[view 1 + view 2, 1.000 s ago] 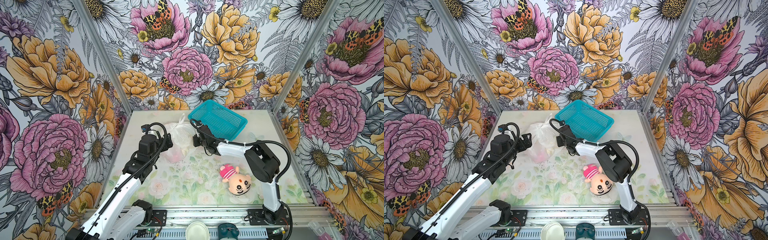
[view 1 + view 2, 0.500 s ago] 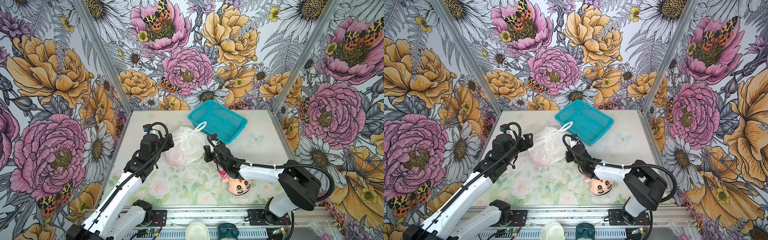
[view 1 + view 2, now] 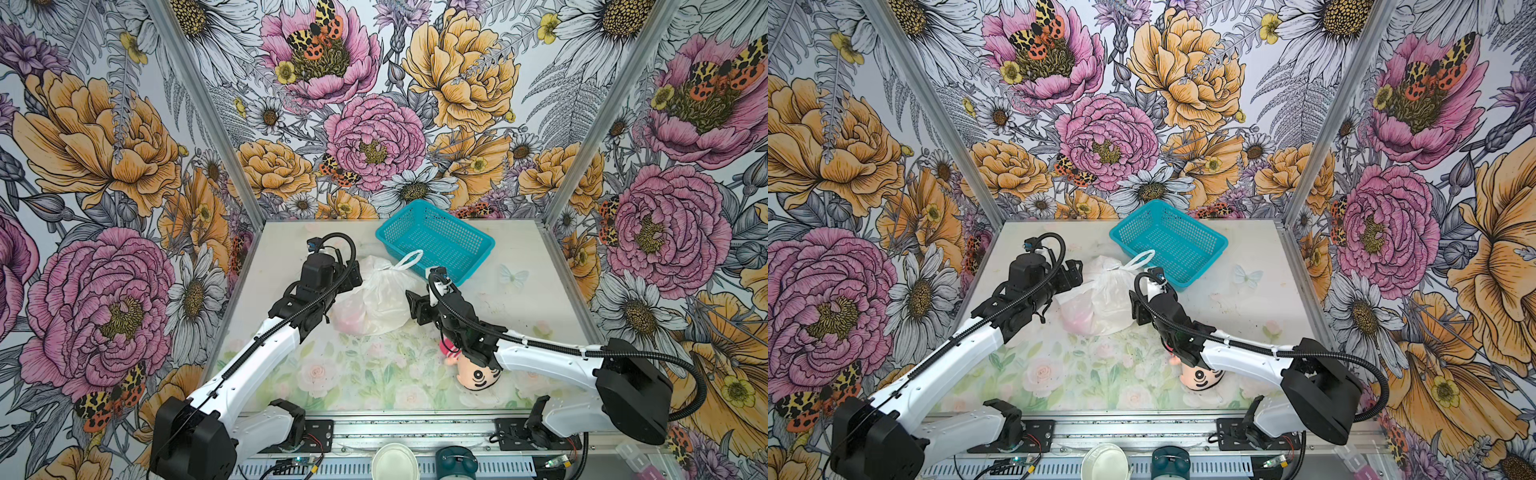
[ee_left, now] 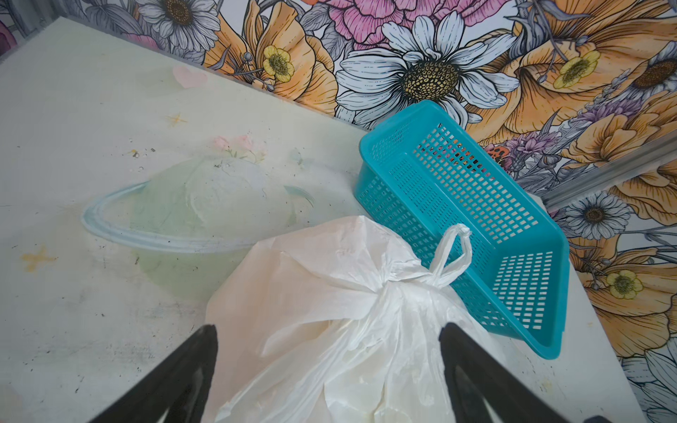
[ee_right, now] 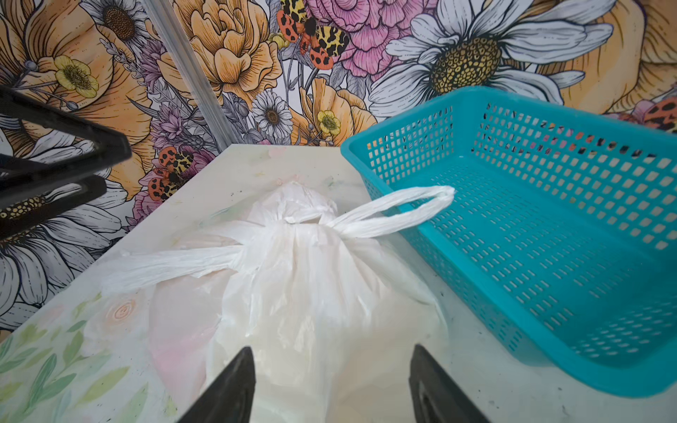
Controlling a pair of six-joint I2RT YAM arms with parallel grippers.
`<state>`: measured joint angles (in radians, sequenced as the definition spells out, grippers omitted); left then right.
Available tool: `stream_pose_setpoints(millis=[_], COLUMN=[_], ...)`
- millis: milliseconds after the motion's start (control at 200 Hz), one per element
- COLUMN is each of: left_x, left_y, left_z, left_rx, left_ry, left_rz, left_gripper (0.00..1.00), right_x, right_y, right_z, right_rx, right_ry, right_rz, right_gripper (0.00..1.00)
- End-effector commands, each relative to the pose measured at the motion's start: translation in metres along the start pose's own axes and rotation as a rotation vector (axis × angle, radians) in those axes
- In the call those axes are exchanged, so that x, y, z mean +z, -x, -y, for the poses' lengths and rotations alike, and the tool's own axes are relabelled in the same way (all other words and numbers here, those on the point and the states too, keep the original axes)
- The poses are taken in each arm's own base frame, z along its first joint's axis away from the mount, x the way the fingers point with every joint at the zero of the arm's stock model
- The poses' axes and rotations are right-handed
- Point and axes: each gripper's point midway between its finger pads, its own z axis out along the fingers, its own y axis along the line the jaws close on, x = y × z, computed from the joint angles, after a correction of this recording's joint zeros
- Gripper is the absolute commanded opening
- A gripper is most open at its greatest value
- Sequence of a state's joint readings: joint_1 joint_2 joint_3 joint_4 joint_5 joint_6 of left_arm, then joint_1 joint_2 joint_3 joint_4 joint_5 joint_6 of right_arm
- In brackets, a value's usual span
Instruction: Untie the knot of the plastic bag and take out the fruit
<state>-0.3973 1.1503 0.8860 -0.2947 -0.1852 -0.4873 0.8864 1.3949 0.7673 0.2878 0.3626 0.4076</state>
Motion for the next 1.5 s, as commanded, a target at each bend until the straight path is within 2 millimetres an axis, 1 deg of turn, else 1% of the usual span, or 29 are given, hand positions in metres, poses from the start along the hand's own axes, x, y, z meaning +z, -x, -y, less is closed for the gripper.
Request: stream_pose_setpoints(millis=[0, 40, 100, 160, 240, 345, 450, 520, 560, 620, 660, 730, 861, 986, 1111, 1196, 1391, 1496], left_x=[0.001, 0.002, 0.003, 0.004, 0.006, 0.008, 0.009, 0.011, 0.012, 0.015, 0.018, 0.024, 0.037, 0.048, 0.060, 0.069, 0.087, 0.094], left_y=[0.011, 0.011, 0.012, 0.012, 0.012, 0.011, 0.010, 0.009, 0.008, 0.006, 0.005, 0.000, -0.008, -0.014, -0.023, -0.028, -0.042, -0.047], left_z=[0.017, 0.018, 0.018, 0.018, 0.017, 0.018, 0.017, 0.016, 0.016, 0.016, 0.016, 0.017, 0.022, 0.028, 0.030, 0.031, 0.039, 0.037], left_rx=[0.022, 0.025, 0.027, 0.028, 0.031, 0.032, 0.032, 0.033, 0.034, 0.036, 0.034, 0.037, 0.045, 0.058, 0.070, 0.075, 0.087, 0.091], left_ry=[-0.057, -0.056, -0.053, -0.050, -0.047, -0.046, -0.042, -0.037, -0.034, -0.030, -0.028, -0.026, -0.036, -0.041, -0.042, -0.038, -0.061, -0.049], left_rz=[0.012, 0.011, 0.014, 0.012, 0.009, 0.005, 0.001, -0.003, -0.005, -0.013, -0.022, -0.040, -0.081, -0.111, -0.146, -0.170, -0.227, -0.241], left_gripper=[0.96, 0.96, 0.96, 0.96, 0.96, 0.96, 0.96, 0.97, 0.97, 0.98, 0.99, 0.99, 0.99, 0.99, 0.99, 0.99, 0.88, 0.72], right_x=[0.017, 0.025, 0.038, 0.051, 0.068, 0.086, 0.096, 0.099, 0.098, 0.096, 0.094, 0.088, 0.079, 0.071, 0.065, 0.064, 0.068, 0.069], right_y=[0.006, 0.006, 0.003, -0.003, -0.015, -0.031, -0.041, -0.043, -0.042, -0.039, -0.036, -0.031, -0.024, -0.024, -0.021, -0.022, -0.028, -0.027], right_z=[-0.006, -0.009, -0.014, -0.017, -0.017, -0.016, -0.010, -0.007, -0.005, -0.004, -0.002, 0.001, 0.003, 0.003, -0.002, -0.005, -0.005, -0.006], right_rx=[-0.084, -0.095, -0.109, -0.130, -0.147, -0.145, -0.140, -0.137, -0.133, -0.129, -0.126, -0.119, -0.103, -0.073, -0.060, -0.059, -0.062, -0.061], right_ry=[-0.002, 0.007, 0.017, 0.012, -0.010, -0.019, -0.052, -0.064, -0.067, -0.071, -0.077, -0.091, -0.090, -0.068, -0.026, -0.013, -0.015, -0.010], right_rz=[-0.065, -0.088, -0.130, -0.176, -0.236, -0.289, -0.313, -0.320, -0.320, -0.312, -0.305, -0.291, -0.255, -0.221, -0.197, -0.199, -0.209, -0.209], right_gripper=[0.71, 0.73, 0.73, 0.73, 0.73, 0.70, 0.66, 0.53, 0.42, 0.22, 0.13, 0.00, 0.00, 0.00, 0.00, 0.00, 0.00, 0.00])
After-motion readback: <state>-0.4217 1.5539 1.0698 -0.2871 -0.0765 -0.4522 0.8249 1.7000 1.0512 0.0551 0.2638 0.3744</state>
